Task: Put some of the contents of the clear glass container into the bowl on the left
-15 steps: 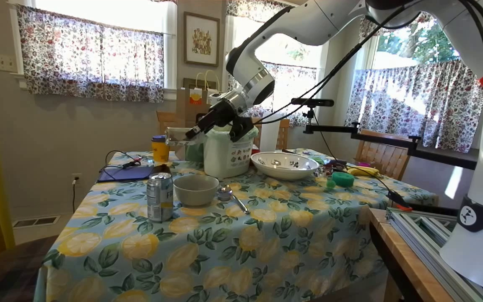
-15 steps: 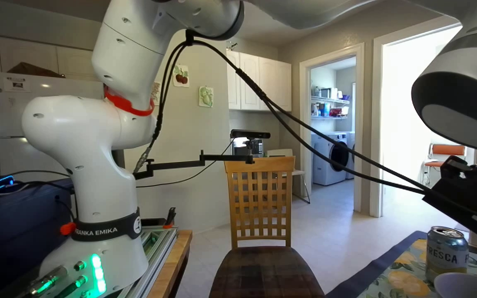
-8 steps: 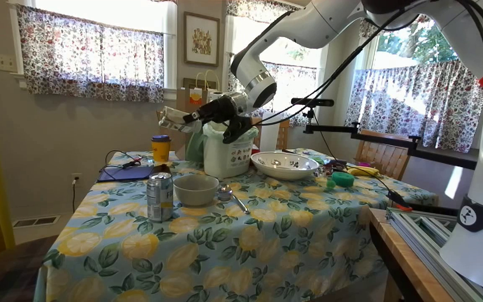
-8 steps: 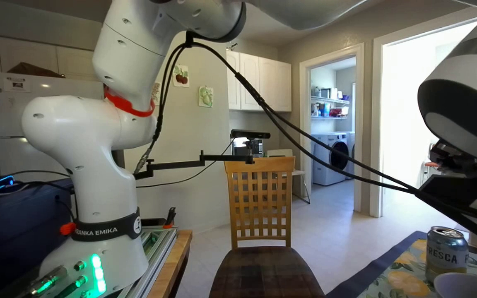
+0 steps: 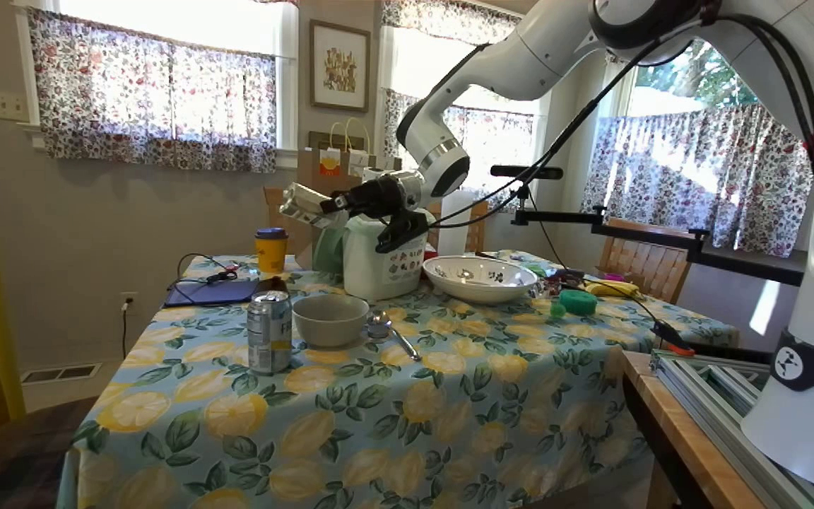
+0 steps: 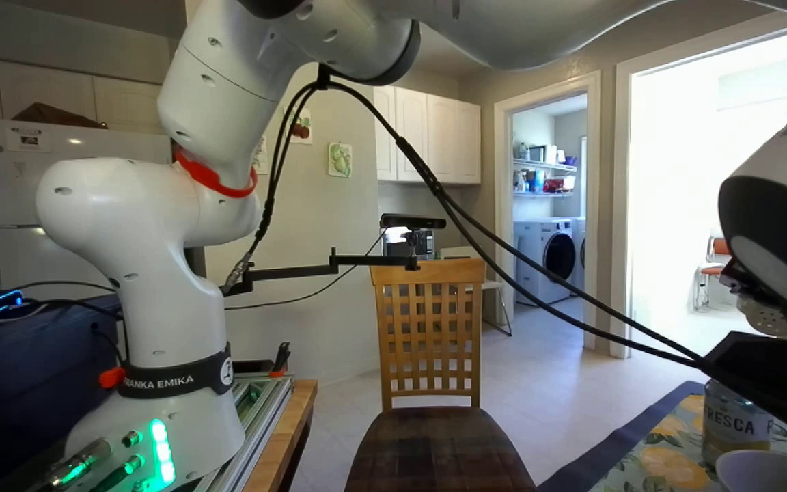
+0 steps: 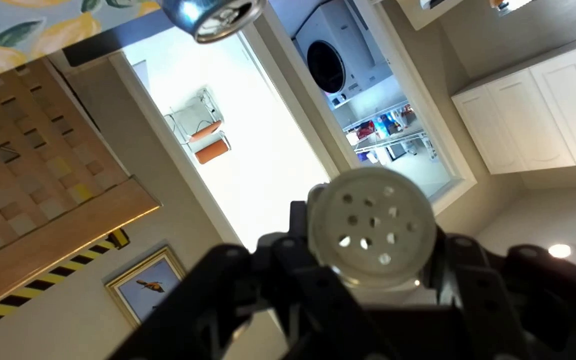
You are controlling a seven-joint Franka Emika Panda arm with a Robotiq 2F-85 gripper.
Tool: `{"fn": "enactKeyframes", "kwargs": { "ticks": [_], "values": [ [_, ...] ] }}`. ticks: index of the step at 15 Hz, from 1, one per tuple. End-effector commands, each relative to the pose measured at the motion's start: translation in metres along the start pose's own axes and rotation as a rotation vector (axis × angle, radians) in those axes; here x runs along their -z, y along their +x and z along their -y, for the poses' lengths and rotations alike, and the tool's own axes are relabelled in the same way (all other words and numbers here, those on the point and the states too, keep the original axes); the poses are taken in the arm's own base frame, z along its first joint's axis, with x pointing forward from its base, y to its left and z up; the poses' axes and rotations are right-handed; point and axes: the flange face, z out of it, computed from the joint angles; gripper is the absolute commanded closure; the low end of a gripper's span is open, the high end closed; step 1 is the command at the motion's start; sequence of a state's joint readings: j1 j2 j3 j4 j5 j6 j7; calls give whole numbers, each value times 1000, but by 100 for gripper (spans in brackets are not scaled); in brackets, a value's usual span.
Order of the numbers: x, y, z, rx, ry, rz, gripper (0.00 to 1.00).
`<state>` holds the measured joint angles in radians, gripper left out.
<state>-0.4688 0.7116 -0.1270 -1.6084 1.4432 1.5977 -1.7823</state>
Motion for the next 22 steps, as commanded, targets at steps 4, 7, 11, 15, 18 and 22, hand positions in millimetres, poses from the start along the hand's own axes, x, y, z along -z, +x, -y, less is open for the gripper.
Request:
{"fn": "enactKeyframes", "kwargs": {
  "ticks": [4, 7, 11, 15, 18, 22],
  "values": [
    [-6, -16, -22, 36, 27, -25, 75],
    [-12, -24, -29, 34, 42, -30, 75],
    [-16, -28, -38, 17, 75, -78, 75],
    [-19, -31, -45, 18, 100, -95, 75],
    [-19, -32, -48, 20, 136, -113, 75],
    [-18, -22, -54, 29, 155, -169, 75]
  ]
}}
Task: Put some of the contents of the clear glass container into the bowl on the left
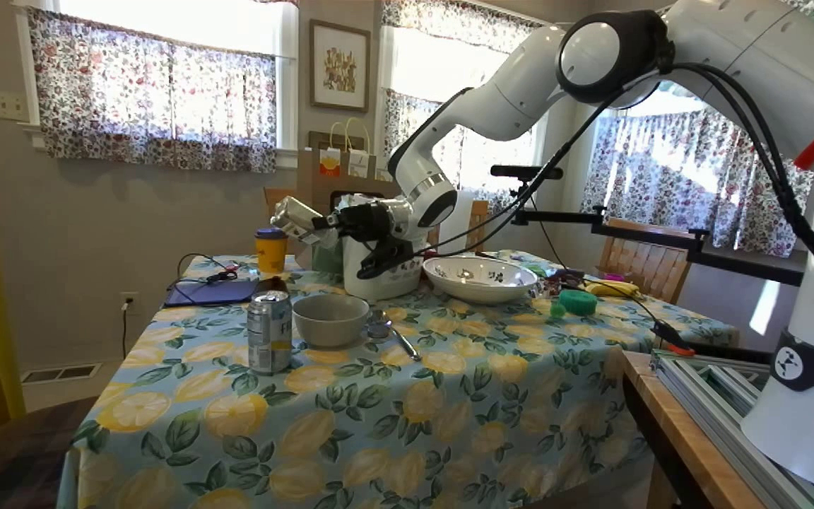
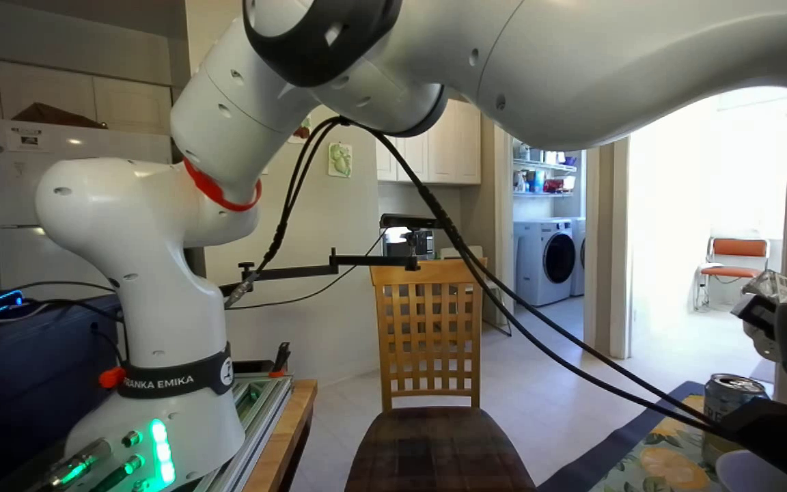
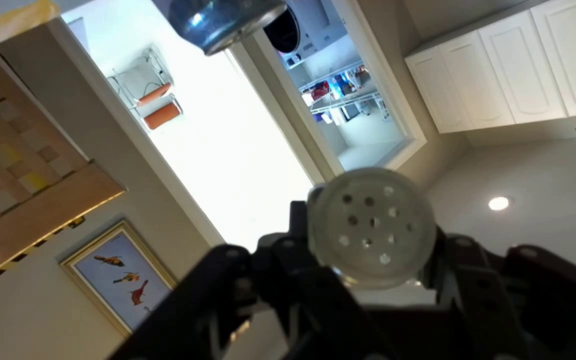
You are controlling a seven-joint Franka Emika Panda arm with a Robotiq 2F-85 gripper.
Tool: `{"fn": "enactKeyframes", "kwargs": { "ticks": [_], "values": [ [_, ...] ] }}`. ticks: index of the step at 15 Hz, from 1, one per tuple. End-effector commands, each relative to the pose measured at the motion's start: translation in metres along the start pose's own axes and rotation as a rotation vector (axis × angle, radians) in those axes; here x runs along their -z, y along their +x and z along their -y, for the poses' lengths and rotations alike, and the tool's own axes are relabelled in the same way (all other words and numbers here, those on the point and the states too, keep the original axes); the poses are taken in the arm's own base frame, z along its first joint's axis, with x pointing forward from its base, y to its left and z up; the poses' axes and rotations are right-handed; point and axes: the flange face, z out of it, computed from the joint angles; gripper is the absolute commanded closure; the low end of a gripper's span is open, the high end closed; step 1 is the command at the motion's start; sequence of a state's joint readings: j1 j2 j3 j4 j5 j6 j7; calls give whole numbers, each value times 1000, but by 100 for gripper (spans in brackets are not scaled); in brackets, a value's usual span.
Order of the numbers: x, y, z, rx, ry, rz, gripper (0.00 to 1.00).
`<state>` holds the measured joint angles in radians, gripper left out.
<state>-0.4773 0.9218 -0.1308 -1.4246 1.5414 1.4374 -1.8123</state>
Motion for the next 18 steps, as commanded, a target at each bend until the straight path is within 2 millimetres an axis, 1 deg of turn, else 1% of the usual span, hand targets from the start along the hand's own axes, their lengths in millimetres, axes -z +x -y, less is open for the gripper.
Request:
{"fn": "enactKeyframes", "kwargs": {
  "ticks": [1, 2, 3, 8, 9, 12, 18],
  "values": [
    [4, 14, -12, 30, 20, -64, 75],
    [5, 15, -14, 31, 3, -67, 75],
    [2, 8, -6, 19, -4, -34, 50],
    [3, 9, -9, 26, -6, -40, 50],
    [3, 9, -10, 25, -6, -40, 75],
    [6, 5, -14, 22, -22, -50, 75],
    [10, 1, -16, 18, 20, -89, 75]
  ]
}}
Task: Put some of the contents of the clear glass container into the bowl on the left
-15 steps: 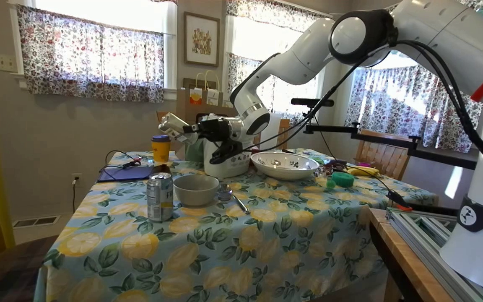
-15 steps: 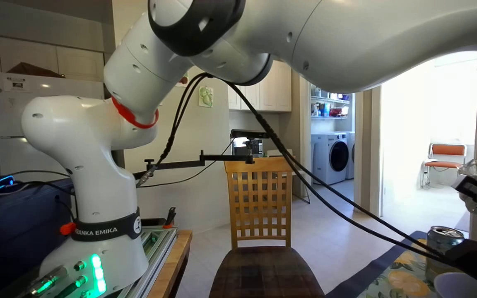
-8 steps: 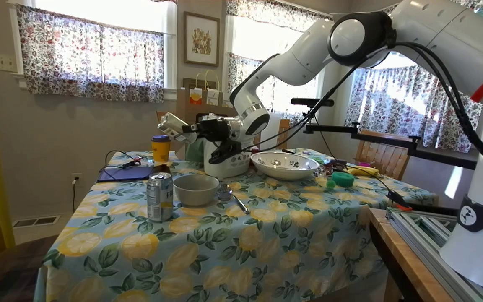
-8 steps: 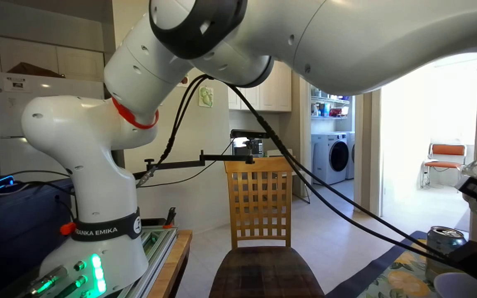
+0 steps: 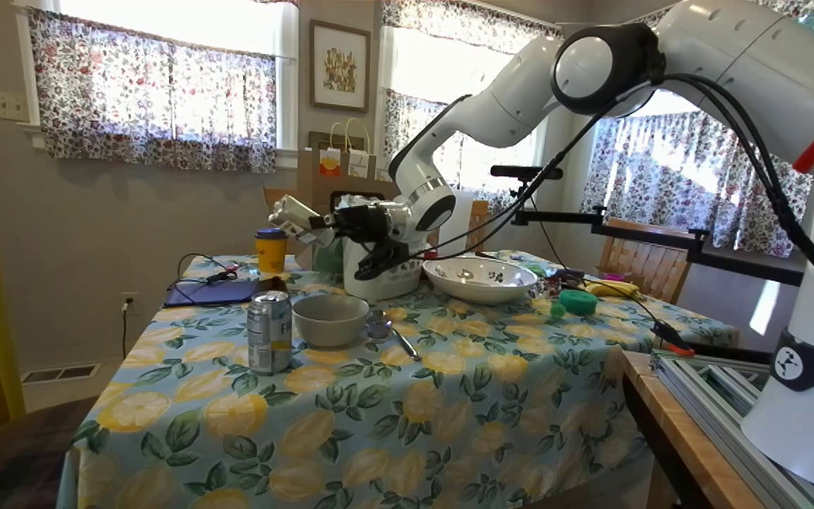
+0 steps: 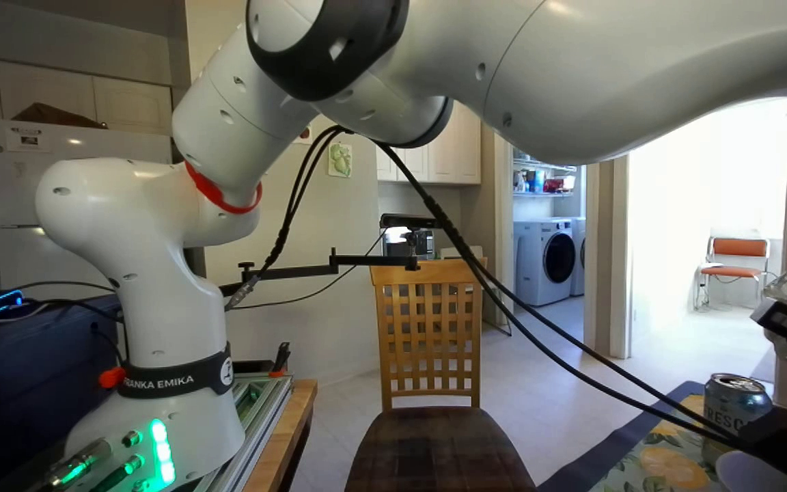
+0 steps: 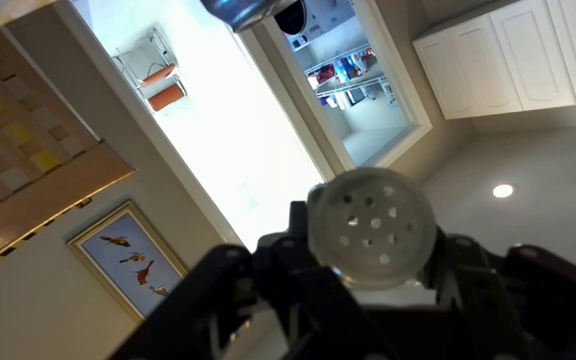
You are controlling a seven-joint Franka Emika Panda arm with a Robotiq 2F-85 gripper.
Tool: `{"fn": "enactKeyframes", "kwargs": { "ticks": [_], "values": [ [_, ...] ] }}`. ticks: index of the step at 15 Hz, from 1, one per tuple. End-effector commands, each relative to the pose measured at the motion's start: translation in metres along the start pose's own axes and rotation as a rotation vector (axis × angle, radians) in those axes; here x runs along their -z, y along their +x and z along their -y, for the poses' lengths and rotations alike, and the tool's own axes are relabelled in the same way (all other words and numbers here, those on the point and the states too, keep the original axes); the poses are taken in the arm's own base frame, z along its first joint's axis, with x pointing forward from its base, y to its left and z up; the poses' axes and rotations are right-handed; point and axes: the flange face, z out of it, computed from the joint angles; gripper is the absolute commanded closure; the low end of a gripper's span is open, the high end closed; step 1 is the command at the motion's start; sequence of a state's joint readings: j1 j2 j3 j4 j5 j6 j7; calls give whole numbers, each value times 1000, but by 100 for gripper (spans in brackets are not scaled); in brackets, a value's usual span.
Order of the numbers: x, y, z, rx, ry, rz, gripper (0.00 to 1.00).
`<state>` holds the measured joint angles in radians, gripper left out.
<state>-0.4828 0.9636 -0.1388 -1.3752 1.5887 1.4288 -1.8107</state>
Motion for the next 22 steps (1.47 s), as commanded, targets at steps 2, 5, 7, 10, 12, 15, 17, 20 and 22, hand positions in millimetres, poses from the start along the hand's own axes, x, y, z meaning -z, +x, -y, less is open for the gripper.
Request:
{"fn": "enactKeyframes", "kwargs": {
  "ticks": [2, 5, 7, 10, 12, 15, 17, 20, 22],
  "values": [
    [4, -1, -4, 3, 55, -64, 75],
    [9, -3, -4, -2, 87, -76, 75],
    [5, 1, -4, 3, 96, -88, 75],
    [-11, 17, -4, 23, 115, -127, 75],
    [-18, 25, -4, 42, 132, -137, 75],
    [-7, 16, -8, 40, 114, -118, 75],
    [-4, 16, -9, 37, 108, -123, 75],
    [-13, 22, -8, 47, 127, -130, 75],
    [-12, 21, -9, 50, 128, -127, 75]
  ]
}}
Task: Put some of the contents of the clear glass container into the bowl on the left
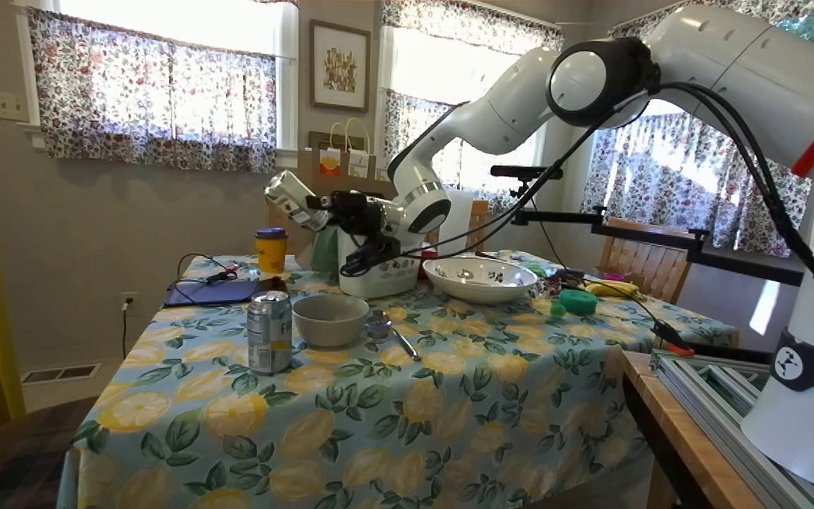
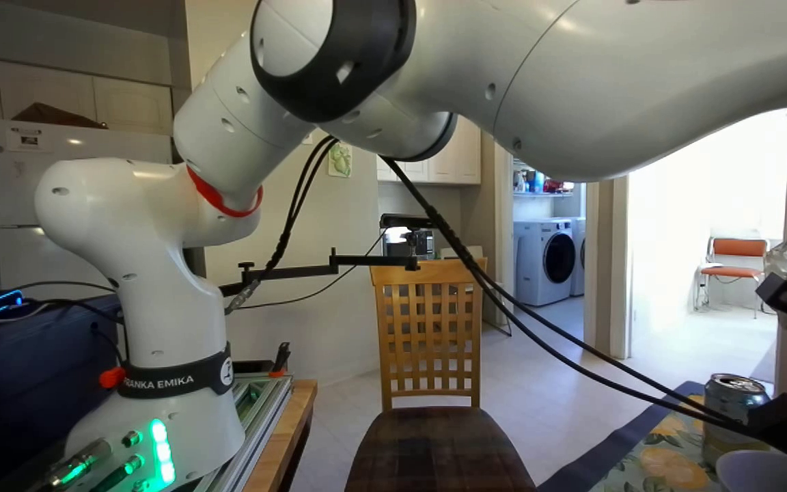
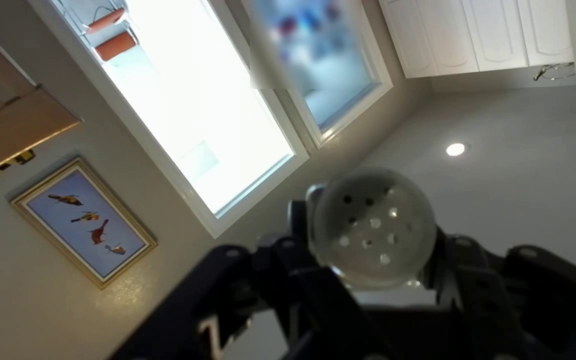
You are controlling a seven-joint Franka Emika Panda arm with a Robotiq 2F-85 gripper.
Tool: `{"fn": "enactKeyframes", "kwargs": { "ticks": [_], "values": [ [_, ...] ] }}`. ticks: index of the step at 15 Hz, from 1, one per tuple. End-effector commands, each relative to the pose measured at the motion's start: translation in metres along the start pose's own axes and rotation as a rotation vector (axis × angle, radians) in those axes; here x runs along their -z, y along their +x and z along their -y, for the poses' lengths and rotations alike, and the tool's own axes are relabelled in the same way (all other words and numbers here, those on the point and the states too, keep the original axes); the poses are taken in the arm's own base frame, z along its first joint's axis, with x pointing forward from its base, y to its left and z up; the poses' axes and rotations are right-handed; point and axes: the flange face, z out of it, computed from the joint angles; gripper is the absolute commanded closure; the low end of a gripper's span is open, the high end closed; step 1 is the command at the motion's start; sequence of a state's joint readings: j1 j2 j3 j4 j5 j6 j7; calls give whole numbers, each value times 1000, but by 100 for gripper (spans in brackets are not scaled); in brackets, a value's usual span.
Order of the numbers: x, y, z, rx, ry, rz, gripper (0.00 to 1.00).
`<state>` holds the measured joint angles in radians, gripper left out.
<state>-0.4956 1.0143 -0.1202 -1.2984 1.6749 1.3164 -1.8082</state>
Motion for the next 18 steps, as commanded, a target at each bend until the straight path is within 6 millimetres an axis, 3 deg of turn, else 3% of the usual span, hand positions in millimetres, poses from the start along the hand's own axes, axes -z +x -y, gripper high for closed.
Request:
{"fn": "enactKeyframes", "kwargs": {
  "ticks": [1, 4, 10, 14, 16, 18],
  "values": [
    [5, 2, -8, 2, 17, -13, 75],
    [16, -4, -11, -9, -6, -11, 75],
    [-4, 4, -12, -1, 25, -30, 75],
    [27, -11, -14, -23, -31, -14, 75],
    [22, -6, -16, -19, -22, -25, 75],
    [2, 3, -14, -8, 10, -44, 75]
  ]
}}
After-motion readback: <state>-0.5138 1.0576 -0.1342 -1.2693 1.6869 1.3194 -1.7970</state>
